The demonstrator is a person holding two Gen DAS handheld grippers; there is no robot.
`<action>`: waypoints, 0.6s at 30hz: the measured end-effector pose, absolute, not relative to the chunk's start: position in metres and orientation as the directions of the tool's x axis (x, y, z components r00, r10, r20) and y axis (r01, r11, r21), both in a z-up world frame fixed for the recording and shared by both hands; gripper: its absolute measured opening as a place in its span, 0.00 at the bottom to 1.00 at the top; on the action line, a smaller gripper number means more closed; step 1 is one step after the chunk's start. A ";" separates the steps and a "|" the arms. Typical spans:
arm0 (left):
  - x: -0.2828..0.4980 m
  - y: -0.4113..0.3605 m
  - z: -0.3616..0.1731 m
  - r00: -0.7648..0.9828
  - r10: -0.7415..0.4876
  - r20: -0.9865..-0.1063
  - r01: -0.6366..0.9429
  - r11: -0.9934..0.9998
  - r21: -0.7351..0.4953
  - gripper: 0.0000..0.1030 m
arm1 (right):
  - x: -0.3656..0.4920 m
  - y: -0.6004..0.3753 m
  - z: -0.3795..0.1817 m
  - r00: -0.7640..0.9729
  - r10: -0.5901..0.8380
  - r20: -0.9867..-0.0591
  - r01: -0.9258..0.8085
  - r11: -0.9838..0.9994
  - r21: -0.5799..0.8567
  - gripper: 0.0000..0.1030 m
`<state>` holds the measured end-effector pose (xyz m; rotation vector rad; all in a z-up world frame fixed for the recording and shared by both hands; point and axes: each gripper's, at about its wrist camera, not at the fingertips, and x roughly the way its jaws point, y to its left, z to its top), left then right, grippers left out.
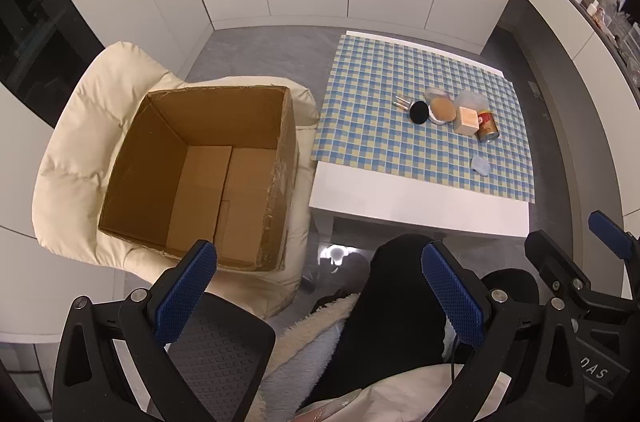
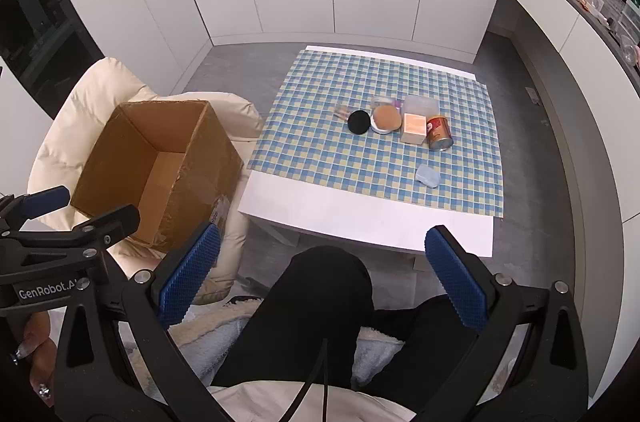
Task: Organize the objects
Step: 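Move both tools toward the checkered table with the objects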
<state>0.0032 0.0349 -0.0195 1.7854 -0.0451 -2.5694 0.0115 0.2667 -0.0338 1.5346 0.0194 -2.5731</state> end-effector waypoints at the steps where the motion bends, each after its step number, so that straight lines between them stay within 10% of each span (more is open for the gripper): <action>1: 0.003 0.035 -0.020 -0.350 -0.030 -0.936 -0.007 -0.999 0.035 0.99 | 0.010 0.268 -0.034 -0.468 -0.116 -0.876 0.130 -0.990 0.062 1.00; 18: 0.001 0.044 -0.020 -0.362 -0.052 -0.931 0.006 -0.999 0.054 0.99 | 0.002 0.277 -0.041 -0.451 -0.137 -0.882 0.152 -0.985 0.075 1.00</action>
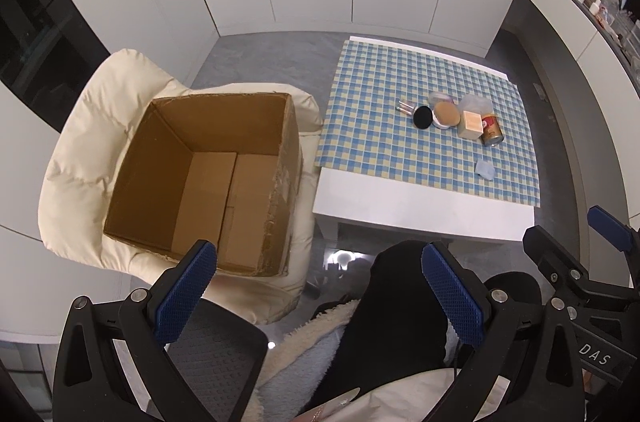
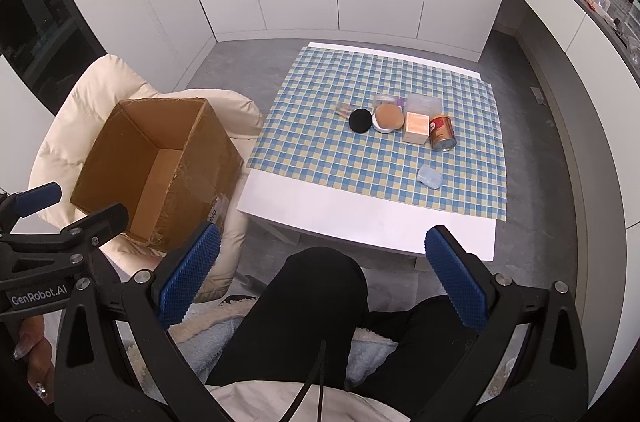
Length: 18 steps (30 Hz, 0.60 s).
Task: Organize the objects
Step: 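Move both tools toward the checkered table with the objects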
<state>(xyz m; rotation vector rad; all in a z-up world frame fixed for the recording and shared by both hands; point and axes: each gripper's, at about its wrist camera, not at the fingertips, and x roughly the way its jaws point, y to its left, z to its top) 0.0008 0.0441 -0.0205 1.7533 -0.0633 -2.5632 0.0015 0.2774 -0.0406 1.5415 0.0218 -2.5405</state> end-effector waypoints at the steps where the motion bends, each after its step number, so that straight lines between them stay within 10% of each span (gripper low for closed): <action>1: 0.000 0.046 -0.022 -0.359 -0.052 -0.932 0.005 -0.999 0.053 0.99 | 0.001 0.278 -0.042 -0.450 -0.135 -0.883 0.151 -0.986 0.073 1.00; 18: -0.021 0.079 -0.038 -0.363 -0.051 -0.930 -0.010 -0.998 0.059 0.99 | -0.019 0.305 -0.058 -0.438 -0.116 -0.891 0.122 -0.990 0.068 1.00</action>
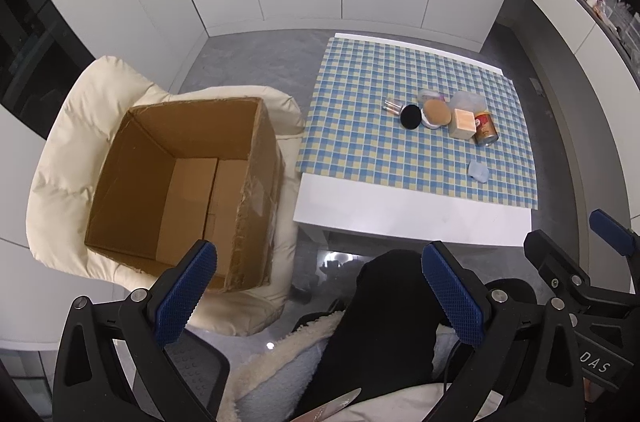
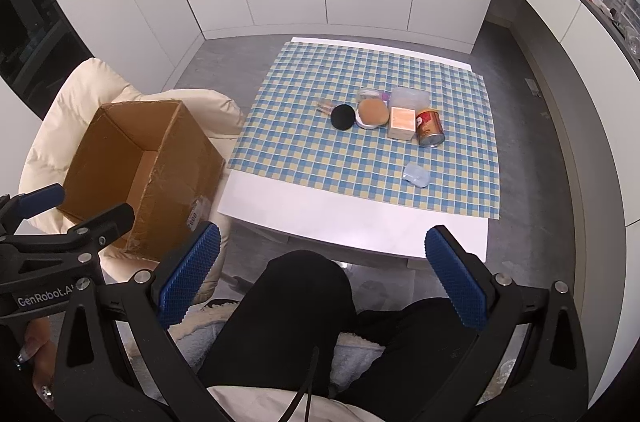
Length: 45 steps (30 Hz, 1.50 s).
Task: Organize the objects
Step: 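Move both tools toward the checkered table with the objects, then grasp the black round sponge with the left tool while the right tool approaches the blue soap box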
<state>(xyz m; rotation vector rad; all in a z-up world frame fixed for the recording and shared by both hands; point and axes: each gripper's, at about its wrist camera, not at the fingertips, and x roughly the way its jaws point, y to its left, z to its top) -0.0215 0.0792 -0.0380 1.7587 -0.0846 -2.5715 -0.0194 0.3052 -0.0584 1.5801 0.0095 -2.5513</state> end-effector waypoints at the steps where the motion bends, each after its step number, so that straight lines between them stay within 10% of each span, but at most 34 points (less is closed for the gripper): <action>1: -0.022 0.081 -0.038 -0.367 -0.050 -0.929 -0.013 -0.998 0.059 0.99 | -0.020 0.307 -0.059 -0.440 -0.113 -0.891 0.120 -0.990 0.066 1.00; 45: -0.113 0.203 -0.176 -0.296 0.041 -0.954 -0.136 -0.991 0.000 0.99 | -0.085 0.455 -0.168 -0.370 0.061 -0.927 -0.125 -0.992 -0.016 1.00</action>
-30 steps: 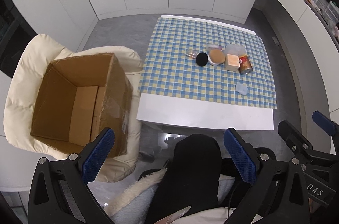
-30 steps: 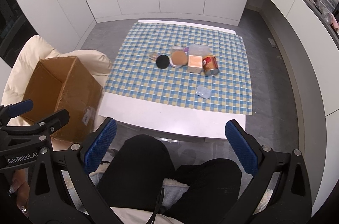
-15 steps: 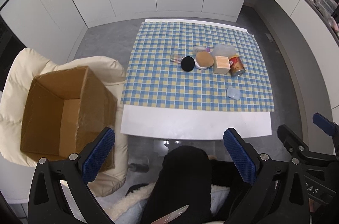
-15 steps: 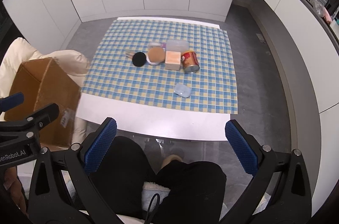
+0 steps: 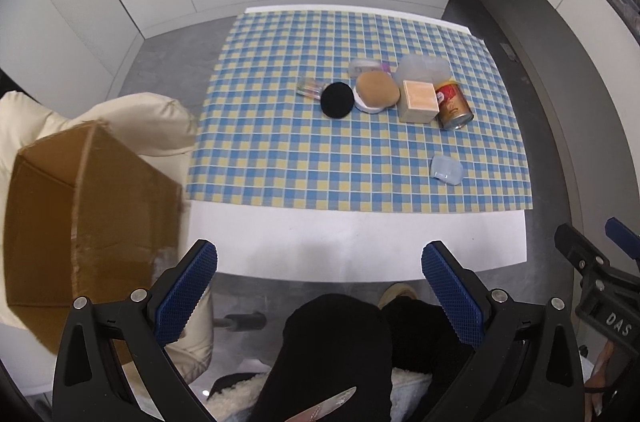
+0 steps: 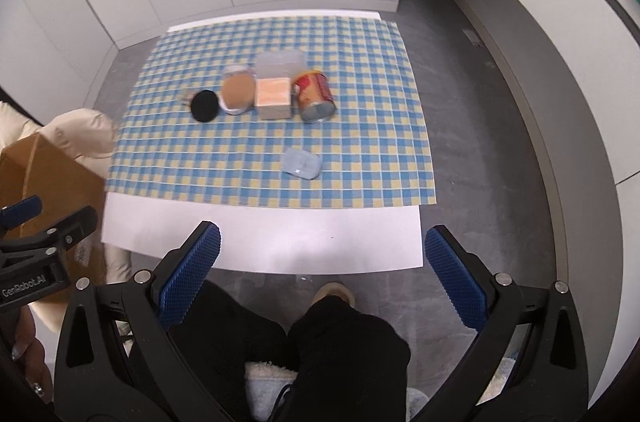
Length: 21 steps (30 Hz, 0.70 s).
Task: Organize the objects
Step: 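Grasp the black round sponge with the left tool while the right tool approaches the blue soap box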
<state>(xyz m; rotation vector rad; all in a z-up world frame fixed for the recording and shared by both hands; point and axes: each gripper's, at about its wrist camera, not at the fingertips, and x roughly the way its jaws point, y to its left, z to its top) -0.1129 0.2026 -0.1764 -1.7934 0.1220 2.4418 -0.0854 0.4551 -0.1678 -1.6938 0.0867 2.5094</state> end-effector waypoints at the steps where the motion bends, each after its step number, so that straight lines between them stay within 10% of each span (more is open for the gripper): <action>1: -0.116 0.204 -0.184 -0.292 0.044 -0.955 -0.138 -0.990 -0.003 0.99 | -0.089 0.459 -0.175 -0.364 0.066 -0.929 -0.136 -0.991 -0.017 1.00; 21: -0.199 0.208 -0.314 -0.224 0.030 -0.974 -0.101 -0.995 -0.008 0.99 | -0.163 0.474 -0.339 -0.428 0.041 -0.903 -0.287 -0.954 0.092 1.00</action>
